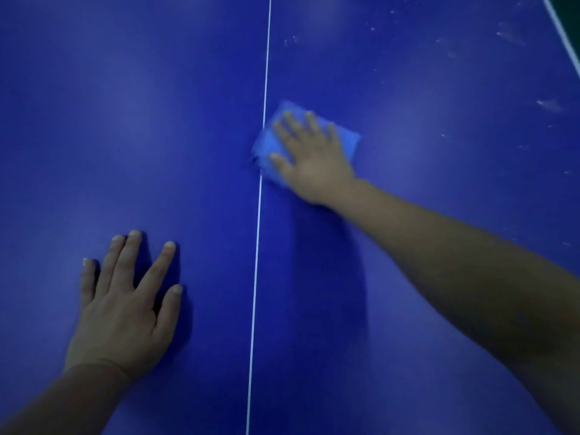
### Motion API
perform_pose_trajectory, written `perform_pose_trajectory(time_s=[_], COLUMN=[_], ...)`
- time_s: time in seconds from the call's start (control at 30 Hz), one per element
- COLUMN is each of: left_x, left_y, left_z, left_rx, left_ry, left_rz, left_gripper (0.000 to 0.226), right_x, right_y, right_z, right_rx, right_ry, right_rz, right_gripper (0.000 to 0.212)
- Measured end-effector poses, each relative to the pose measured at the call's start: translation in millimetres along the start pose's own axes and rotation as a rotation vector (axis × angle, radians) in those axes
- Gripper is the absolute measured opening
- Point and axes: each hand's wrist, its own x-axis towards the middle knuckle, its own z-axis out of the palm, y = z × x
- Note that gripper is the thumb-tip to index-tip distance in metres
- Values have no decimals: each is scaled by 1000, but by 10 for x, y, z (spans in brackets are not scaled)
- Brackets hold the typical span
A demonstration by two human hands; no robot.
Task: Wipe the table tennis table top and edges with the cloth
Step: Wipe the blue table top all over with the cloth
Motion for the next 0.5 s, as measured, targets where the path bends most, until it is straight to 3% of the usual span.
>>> perform_pose_trajectory(time_s=[0.13, 0.23, 0.3, 0.43, 0.5], left_x=[-3, -7, -4, 0, -1], left_y=[-3, -18, -24, -6, -14], left_z=[3, 6, 7, 14, 17], left_rx=[-4, 3, 4, 12, 20], left_ry=[-12, -9, -3, -13, -18], left_rz=[-11, -4, 0, -10, -10], left_gripper=[65, 65, 64, 64, 63], right_x=[-48, -195, -342, -667, -519], right_y=[1295, 1652, 1443, 1022, 1228], right_z=[-57, -107, -48, 57, -6], right_rx=[-19, 45, 26, 21, -17], right_ry=[90, 73, 72, -29, -29], right_rz=[372, 482, 419, 12, -14], right_gripper=[91, 85, 78, 78, 80])
